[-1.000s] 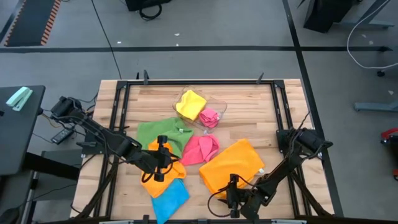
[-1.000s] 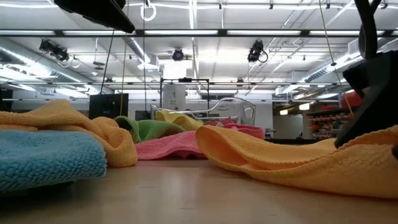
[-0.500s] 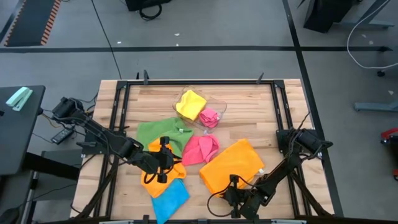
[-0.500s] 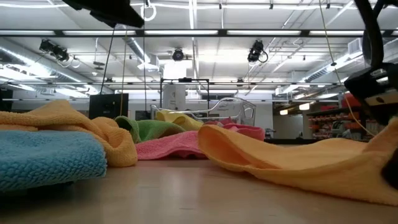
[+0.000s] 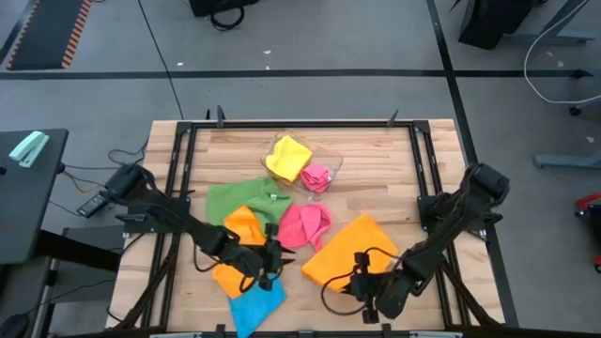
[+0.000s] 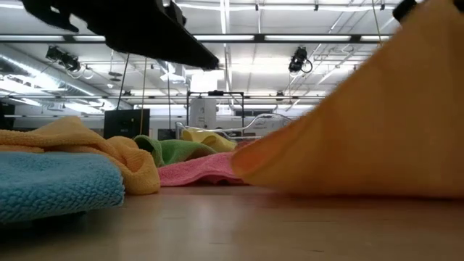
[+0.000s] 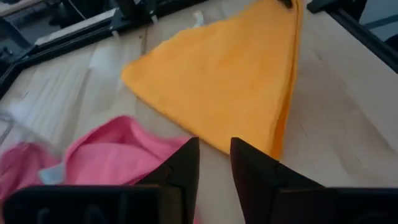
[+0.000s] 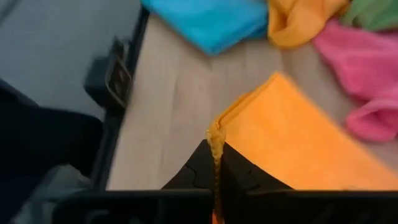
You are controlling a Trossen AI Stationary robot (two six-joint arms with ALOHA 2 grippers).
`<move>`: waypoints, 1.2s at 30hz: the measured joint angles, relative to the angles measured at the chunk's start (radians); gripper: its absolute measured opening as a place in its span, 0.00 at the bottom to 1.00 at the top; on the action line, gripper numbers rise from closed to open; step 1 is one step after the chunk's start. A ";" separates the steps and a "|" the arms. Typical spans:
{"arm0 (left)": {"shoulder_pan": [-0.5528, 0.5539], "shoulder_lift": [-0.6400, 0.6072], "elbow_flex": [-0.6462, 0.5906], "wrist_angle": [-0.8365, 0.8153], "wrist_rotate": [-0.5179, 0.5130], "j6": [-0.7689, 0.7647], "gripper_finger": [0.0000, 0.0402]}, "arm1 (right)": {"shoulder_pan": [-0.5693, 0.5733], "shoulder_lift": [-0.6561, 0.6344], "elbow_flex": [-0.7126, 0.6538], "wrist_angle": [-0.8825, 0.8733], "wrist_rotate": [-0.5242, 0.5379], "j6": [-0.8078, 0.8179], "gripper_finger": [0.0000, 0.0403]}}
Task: Fold microfiber towels
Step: Fold the right orange microfiber cloth
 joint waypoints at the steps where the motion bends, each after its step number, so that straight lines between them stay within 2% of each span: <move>1: 0.000 0.019 0.000 0.028 0.000 0.006 0.26 | -0.006 -0.023 0.000 -0.003 -0.002 0.000 0.03; 6: 0.002 0.095 0.062 0.085 0.008 -0.028 0.34 | -0.032 -0.137 0.000 -0.087 0.012 0.037 0.03; 13: 0.028 0.094 0.162 0.062 0.028 -0.027 0.48 | -0.063 -0.263 0.000 -0.203 0.025 0.028 0.03; 16: 0.054 0.092 0.207 0.047 0.099 -0.051 0.53 | -0.082 -0.314 0.000 -0.242 0.028 0.028 0.03; 19: 0.079 0.097 0.250 -0.009 0.113 -0.054 0.57 | -0.100 -0.365 0.000 -0.268 0.029 0.015 0.04; 24: 0.127 0.097 0.290 -0.034 0.113 -0.067 0.60 | -0.122 -0.400 0.001 -0.296 0.028 -0.006 0.04; 30: 0.167 0.098 0.307 -0.063 0.116 -0.050 0.58 | -0.155 -0.396 0.000 -0.318 0.029 -0.033 0.04; 36: 0.191 0.099 0.307 -0.074 0.195 -0.090 0.58 | -0.191 -0.411 0.000 -0.324 0.028 -0.079 0.04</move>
